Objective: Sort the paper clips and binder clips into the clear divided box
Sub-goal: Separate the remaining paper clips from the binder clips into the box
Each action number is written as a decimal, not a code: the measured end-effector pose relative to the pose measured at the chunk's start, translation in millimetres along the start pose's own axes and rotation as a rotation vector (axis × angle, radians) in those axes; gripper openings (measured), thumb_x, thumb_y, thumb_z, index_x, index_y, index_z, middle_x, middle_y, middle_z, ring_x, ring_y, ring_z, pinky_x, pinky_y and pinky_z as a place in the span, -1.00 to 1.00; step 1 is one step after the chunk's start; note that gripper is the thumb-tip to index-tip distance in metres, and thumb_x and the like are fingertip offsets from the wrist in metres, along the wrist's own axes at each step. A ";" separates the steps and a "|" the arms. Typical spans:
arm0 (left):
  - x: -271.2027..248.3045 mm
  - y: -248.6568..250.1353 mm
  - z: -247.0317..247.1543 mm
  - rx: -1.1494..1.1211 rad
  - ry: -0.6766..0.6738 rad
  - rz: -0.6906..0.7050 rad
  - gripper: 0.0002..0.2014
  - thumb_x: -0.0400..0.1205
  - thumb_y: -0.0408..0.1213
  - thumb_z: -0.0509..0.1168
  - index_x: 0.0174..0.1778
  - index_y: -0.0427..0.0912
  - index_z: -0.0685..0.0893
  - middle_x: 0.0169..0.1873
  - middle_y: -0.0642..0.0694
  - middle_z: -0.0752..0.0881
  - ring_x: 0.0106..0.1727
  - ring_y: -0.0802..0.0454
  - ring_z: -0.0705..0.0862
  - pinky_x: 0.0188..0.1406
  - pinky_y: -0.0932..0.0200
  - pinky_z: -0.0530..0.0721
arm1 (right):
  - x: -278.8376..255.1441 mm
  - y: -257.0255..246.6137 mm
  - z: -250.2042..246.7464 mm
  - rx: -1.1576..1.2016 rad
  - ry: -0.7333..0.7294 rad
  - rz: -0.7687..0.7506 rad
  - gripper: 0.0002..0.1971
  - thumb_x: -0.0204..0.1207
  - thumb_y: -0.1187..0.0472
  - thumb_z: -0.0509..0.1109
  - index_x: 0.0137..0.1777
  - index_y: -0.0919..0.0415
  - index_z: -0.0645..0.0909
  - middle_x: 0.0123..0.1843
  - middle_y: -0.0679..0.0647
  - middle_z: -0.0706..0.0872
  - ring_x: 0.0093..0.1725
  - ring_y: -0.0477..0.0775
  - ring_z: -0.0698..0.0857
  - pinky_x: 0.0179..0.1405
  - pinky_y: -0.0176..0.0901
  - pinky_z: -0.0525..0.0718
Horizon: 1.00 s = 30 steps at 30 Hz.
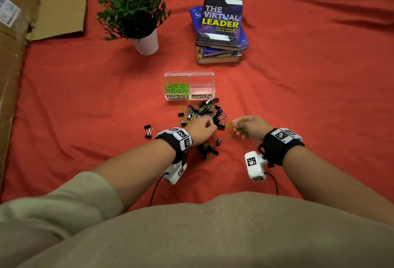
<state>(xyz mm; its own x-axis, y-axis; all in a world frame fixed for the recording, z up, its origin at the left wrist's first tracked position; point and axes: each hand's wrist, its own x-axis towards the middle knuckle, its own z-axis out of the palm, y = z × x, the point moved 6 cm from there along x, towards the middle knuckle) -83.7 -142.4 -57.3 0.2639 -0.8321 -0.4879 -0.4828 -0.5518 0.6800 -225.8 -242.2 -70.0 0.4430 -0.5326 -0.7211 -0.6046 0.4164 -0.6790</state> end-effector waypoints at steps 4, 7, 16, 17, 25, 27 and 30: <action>3.1 9.3 10.2 0.377 -0.028 0.127 -0.88 0.63 -0.22 0.22 -0.04 -0.19 0.59 -0.11 -0.12 0.68 -0.06 -0.10 0.66 -0.09 0.04 0.62 | 6.2 -2.0 -11.9 0.031 0.087 0.013 -0.79 0.56 0.48 0.12 -0.05 0.36 0.61 -0.38 0.14 0.54 -0.58 -0.03 0.52 -0.72 -0.33 0.41; 5.8 8.6 16.4 0.618 -0.065 0.196 -0.77 0.59 -0.40 0.19 0.16 -0.21 0.56 0.10 -0.20 0.64 0.14 -0.19 0.64 0.09 -0.12 0.66 | 9.6 -7.7 -13.8 -0.109 0.130 -0.008 -0.89 0.54 0.39 0.28 -0.21 0.27 0.57 -0.41 0.13 0.56 -0.63 -0.03 0.54 -0.77 -0.40 0.41; 2.6 19.2 22.1 0.899 -0.064 0.314 -0.72 0.59 -0.54 0.12 0.21 -0.31 0.50 0.16 -0.25 0.61 0.21 -0.25 0.62 0.03 -0.09 0.62 | 18.5 -12.5 9.8 -0.704 0.138 -0.229 -0.71 0.36 0.31 0.52 0.04 0.12 0.57 -0.24 0.02 0.58 -0.23 0.05 0.57 -0.23 -0.21 0.44; 2.2 19.4 23.2 0.906 -0.065 0.320 -0.72 0.59 -0.54 0.13 0.21 -0.31 0.50 0.17 -0.26 0.61 0.22 -0.25 0.61 0.04 -0.09 0.62 | 18.3 -11.6 11.3 -0.726 0.137 -0.252 -0.74 0.37 0.31 0.51 0.02 0.13 0.58 -0.28 -0.01 0.56 -0.24 0.05 0.56 -0.24 -0.22 0.43; 4.1 10.6 16.3 0.688 -0.043 0.269 -0.79 0.66 -0.34 0.13 0.17 -0.27 0.51 0.16 -0.24 0.61 0.19 -0.22 0.60 0.10 -0.08 0.58 | 12.7 -6.0 23.7 -0.973 0.098 -0.380 -0.84 0.55 0.27 0.35 0.08 0.29 0.54 0.07 0.18 0.52 0.04 0.15 0.55 0.04 -0.14 0.44; 2.7 11.4 4.1 0.483 0.029 0.246 -0.85 0.66 -0.27 0.11 0.03 -0.24 0.53 0.01 -0.21 0.63 0.04 -0.18 0.62 0.02 -0.07 0.59 | 9.4 -3.7 28.7 -1.028 0.078 -0.407 -0.80 0.58 0.25 0.32 0.14 0.34 0.51 0.12 0.21 0.51 0.08 0.18 0.57 0.11 -0.07 0.49; 2.0 13.5 -25.5 0.209 0.151 0.172 -0.87 0.67 -0.26 0.08 -0.13 -0.19 0.48 -0.20 -0.10 0.56 -0.25 -0.04 0.54 -0.20 -0.01 0.56 | 5.9 -1.0 37.6 -1.094 0.007 -0.439 -0.81 0.62 0.26 0.26 0.14 0.37 0.49 0.14 0.24 0.53 0.10 0.22 0.57 0.08 -0.08 0.48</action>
<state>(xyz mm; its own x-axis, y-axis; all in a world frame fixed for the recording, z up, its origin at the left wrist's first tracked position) -68.4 -152.9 -35.1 0.2768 -0.9199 -0.2778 -0.6882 -0.3916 0.6108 -197.7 -218.1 -78.7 0.7530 -0.4785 -0.4518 -0.6487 -0.6552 -0.3872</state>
